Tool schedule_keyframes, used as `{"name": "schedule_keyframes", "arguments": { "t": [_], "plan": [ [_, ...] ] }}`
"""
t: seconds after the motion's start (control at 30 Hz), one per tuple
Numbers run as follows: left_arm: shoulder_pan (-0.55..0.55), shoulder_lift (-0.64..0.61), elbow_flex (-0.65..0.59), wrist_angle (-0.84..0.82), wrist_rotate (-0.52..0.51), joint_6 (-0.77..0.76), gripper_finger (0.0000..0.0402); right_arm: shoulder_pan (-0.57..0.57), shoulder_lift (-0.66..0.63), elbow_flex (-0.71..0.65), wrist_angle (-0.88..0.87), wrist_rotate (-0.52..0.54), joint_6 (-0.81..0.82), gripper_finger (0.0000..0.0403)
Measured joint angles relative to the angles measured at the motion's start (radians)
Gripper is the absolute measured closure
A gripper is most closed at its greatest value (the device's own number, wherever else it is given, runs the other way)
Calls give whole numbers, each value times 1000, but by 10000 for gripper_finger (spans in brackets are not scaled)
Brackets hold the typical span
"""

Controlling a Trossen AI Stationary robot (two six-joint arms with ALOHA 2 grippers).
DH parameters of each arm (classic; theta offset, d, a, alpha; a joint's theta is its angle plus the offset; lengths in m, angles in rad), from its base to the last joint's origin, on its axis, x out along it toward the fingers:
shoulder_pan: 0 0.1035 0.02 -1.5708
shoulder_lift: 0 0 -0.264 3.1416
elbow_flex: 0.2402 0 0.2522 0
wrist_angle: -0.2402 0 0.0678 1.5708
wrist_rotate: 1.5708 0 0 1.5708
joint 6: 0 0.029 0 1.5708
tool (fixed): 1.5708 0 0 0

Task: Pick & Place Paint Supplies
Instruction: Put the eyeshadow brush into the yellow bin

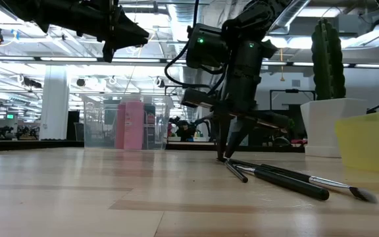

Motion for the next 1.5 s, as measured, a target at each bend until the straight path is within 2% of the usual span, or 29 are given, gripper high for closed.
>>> {"name": "schedule_keyframes", "arguments": {
  "t": [0.17,0.73,1.2,1.5],
  "plan": [
    [0,0,0,0,0,0,325,0,0,-6,8,0,-8,397],
    [0,0,0,-75,0,0,325,7,5,-9,106,26,-80,402],
    [-26,0,0,-115,6,61,325,-4,7,-2,146,-156,-201,403],
    [-98,0,0,-115,6,68,325,-19,3,123,39,-156,-305,403]
  ]
}}
